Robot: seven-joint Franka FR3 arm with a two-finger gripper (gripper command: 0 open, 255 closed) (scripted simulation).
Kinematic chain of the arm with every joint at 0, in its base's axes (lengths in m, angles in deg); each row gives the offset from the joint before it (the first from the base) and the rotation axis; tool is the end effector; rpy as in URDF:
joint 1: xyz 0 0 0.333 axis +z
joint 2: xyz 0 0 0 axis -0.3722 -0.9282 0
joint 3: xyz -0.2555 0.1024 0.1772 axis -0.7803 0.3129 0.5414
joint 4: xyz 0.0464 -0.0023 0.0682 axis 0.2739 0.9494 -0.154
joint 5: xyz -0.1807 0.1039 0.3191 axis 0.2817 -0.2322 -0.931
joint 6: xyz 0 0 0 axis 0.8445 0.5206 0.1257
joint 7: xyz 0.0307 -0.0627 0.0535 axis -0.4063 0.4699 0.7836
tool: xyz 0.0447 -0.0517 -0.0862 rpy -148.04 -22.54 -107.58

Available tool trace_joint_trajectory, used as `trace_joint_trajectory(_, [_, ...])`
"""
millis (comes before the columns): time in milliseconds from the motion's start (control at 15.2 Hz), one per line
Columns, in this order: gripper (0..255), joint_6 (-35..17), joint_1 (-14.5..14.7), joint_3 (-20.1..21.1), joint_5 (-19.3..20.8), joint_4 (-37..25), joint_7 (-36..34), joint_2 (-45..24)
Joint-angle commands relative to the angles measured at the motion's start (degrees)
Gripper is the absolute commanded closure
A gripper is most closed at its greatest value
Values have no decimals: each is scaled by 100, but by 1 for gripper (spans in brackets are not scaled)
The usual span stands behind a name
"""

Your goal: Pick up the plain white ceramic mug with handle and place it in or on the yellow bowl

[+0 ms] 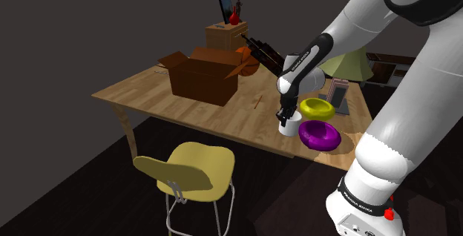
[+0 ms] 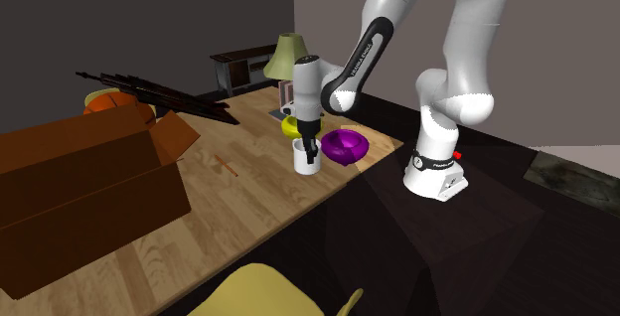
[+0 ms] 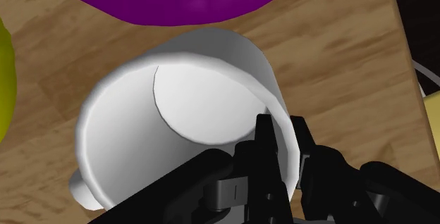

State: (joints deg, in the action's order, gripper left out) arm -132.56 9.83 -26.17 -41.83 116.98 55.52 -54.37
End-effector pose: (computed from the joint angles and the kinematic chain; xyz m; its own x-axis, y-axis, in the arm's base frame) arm 0.3577 -0.1848 0.2647 0.9860 -0.1648 -0.0249 -0.1647 -0.9863 0.0075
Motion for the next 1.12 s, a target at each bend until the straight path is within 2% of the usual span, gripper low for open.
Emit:
trace_joint_trajectory(0, [255, 0, 0, 0, 0, 0, 0, 0])
trace_joint_trajectory(330, [255, -1, 0, 0, 0, 0, 0, -1])
trace_joint_trajectory(1056, [255, 1062, -71, 57, 281, -168, -201, 911])
